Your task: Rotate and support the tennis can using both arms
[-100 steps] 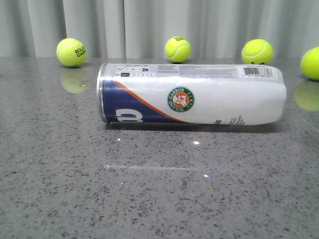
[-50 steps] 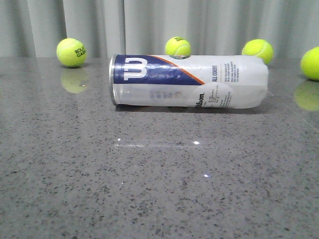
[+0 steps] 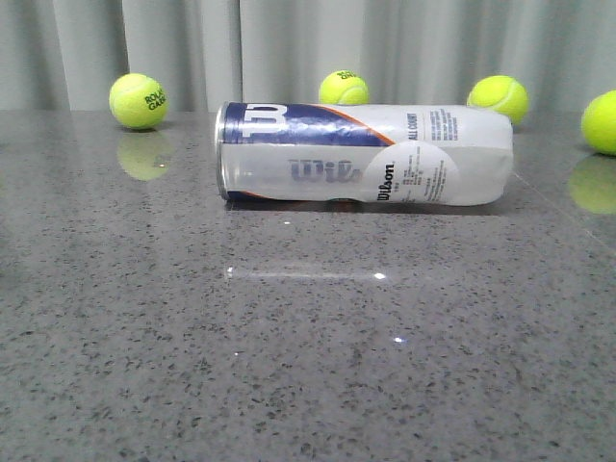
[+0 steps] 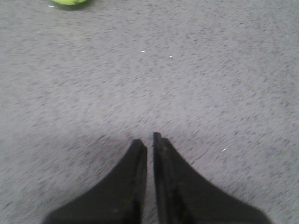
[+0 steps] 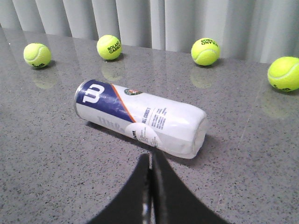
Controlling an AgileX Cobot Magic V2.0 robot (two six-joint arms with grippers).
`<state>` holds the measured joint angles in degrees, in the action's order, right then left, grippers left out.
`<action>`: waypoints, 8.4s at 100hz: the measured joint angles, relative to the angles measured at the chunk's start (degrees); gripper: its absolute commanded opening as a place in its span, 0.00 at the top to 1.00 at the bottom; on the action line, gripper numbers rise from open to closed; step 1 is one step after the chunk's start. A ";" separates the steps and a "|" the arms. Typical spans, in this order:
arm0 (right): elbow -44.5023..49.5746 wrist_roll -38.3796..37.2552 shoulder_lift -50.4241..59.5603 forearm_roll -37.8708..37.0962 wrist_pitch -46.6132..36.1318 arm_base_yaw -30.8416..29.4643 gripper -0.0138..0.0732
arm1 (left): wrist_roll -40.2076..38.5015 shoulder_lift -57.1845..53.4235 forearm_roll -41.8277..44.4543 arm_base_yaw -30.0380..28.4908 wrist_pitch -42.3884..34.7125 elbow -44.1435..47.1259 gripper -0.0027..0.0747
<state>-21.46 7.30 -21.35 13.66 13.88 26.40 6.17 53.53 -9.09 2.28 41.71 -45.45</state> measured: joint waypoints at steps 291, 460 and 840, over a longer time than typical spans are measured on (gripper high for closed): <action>0.00 -0.10 0.00 -0.12 0.00 0.00 0.91 | 11.18 38.02 6.64 31.96 30.59 -54.88 0.47; 0.00 -0.10 0.00 -0.12 0.00 0.00 0.91 | 10.36 12.40 2.08 30.64 -5.87 -26.20 0.99; 22.91 -12.88 21.92 -16.13 -10.30 -27.52 0.91 | -0.01 -53.83 9.64 -0.58 -36.49 45.55 0.99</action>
<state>1.44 -5.58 0.57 -2.47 3.58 -1.11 6.16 -0.30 0.54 1.71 5.22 0.10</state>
